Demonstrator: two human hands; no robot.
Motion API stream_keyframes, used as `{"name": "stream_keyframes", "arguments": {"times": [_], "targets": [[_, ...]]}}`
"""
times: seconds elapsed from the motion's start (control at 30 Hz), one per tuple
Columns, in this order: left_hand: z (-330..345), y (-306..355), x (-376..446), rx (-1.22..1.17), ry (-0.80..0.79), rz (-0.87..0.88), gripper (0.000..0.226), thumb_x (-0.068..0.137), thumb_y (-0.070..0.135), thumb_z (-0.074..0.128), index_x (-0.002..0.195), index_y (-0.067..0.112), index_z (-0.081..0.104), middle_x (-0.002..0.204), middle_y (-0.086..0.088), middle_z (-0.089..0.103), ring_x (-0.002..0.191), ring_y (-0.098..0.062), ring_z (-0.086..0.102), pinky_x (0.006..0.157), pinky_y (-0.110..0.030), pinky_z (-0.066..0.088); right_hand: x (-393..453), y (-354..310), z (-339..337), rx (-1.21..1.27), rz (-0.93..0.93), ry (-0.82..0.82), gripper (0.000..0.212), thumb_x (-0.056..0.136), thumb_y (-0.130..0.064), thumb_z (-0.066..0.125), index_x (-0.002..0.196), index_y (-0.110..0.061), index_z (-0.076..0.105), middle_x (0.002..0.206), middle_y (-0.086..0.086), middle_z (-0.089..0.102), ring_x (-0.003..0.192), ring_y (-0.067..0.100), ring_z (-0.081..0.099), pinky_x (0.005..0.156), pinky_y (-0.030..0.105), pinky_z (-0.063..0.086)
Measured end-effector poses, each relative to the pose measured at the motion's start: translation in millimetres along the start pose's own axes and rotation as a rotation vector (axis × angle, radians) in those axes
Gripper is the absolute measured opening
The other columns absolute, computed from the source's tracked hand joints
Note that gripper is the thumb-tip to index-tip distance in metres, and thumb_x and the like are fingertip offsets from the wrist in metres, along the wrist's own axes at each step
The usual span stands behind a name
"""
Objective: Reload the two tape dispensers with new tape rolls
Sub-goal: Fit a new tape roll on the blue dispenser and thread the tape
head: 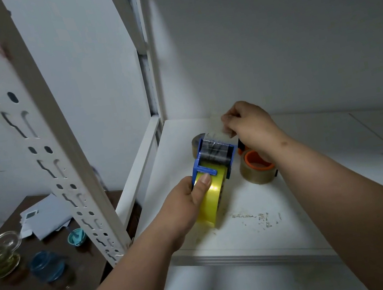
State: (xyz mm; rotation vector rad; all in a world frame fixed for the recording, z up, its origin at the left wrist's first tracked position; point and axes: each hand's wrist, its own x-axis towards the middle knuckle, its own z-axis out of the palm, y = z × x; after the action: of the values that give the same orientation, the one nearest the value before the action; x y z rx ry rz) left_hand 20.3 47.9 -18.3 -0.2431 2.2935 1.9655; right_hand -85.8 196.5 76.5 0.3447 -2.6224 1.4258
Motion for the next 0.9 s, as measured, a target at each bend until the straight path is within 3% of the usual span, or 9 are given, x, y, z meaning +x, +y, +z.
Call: {"name": "stream_keyframes", "arguments": {"times": [0.07,0.17,0.3,0.4,0.47,0.53,0.63,0.73,0.9], "targets": [[-3,-2,-2,-0.019,-0.013,0.009,0.045,0.088,0.065,0.051,0.112,0.029,0.063,0.116,-0.002,0.07,0.112,-0.024,0.063,0.104,-0.048,0.046,1,4,3,0.015,0.073,-0.057,0.012,0.088,-0.02,0.055,0.079,-0.012,0.058,0.078,0.003,0.066,0.076,0.021,0.061,0.067,0.033,0.046],[-7,-6,-4,-0.042,-0.02,0.021,0.052,0.079,0.068,0.054,0.111,0.029,0.065,0.114,-0.004,0.071,0.111,-0.026,0.064,0.105,-0.05,0.046,-5,9,13,0.057,0.209,-0.172,0.018,0.082,-0.018,0.065,0.066,-0.016,0.058,0.061,-0.004,0.059,0.061,0.013,0.052,0.054,0.026,0.034],[-13,-14,-6,-0.073,-0.045,0.032,0.055,0.073,0.073,0.059,0.11,0.033,0.068,0.113,-0.003,0.073,0.112,-0.028,0.064,0.106,-0.053,0.046,-11,16,24,0.33,0.449,-0.253,0.015,0.071,-0.015,0.071,0.062,-0.016,0.06,0.05,-0.007,0.059,0.067,0.014,0.052,0.063,0.032,0.033],[-16,-19,-8,-0.099,-0.074,0.053,0.053,0.072,0.074,0.061,0.11,0.039,0.07,0.112,0.002,0.074,0.112,-0.024,0.065,0.107,-0.052,0.045,-11,15,25,0.407,0.474,-0.325,0.015,0.073,-0.009,0.068,0.065,-0.019,0.06,0.052,-0.007,0.061,0.068,0.013,0.052,0.063,0.032,0.033],[-18,-20,-8,-0.114,-0.086,0.063,0.055,0.073,0.074,0.062,0.113,0.037,0.069,0.116,-0.002,0.073,0.114,-0.028,0.063,0.108,-0.054,0.043,-11,15,26,0.297,0.39,-0.301,0.019,0.076,-0.004,0.063,0.067,-0.02,0.058,0.061,-0.005,0.06,0.065,0.012,0.05,0.057,0.026,0.036],[-19,-21,-8,-0.122,-0.093,0.076,0.058,0.073,0.073,0.063,0.114,0.032,0.069,0.118,-0.009,0.071,0.114,-0.035,0.061,0.107,-0.056,0.041,-13,14,26,0.12,0.229,-0.112,0.022,0.081,0.0,0.056,0.073,-0.021,0.059,0.076,-0.003,0.061,0.069,0.01,0.052,0.05,0.019,0.039],[-21,-21,-5,-0.13,-0.075,0.088,0.053,0.075,0.07,0.062,0.112,0.033,0.07,0.114,-0.005,0.073,0.105,-0.025,0.065,0.105,-0.052,0.044,-23,8,18,0.265,-0.009,0.124,0.022,0.085,-0.009,0.055,0.077,-0.028,0.064,0.084,-0.01,0.066,0.066,0.0,0.056,0.048,0.006,0.039],[-18,-21,-3,-0.116,-0.05,0.113,0.052,0.077,0.066,0.06,0.113,0.03,0.07,0.113,-0.007,0.073,0.108,-0.026,0.065,0.103,-0.051,0.046,-41,0,13,0.29,-0.195,-0.08,0.017,0.085,-0.031,0.056,0.081,-0.03,0.072,0.085,-0.013,0.072,0.077,-0.004,0.064,0.061,0.005,0.044],[-16,-24,-2,-0.103,-0.048,0.149,0.041,0.085,0.056,0.058,0.112,0.028,0.07,0.104,-0.001,0.074,0.092,-0.013,0.065,0.089,-0.037,0.049,-49,9,9,0.199,-0.167,-0.364,0.051,0.093,-0.056,0.029,0.108,-0.029,0.07,0.11,-0.018,0.067,0.102,-0.011,0.057,0.078,-0.003,0.036]]}}
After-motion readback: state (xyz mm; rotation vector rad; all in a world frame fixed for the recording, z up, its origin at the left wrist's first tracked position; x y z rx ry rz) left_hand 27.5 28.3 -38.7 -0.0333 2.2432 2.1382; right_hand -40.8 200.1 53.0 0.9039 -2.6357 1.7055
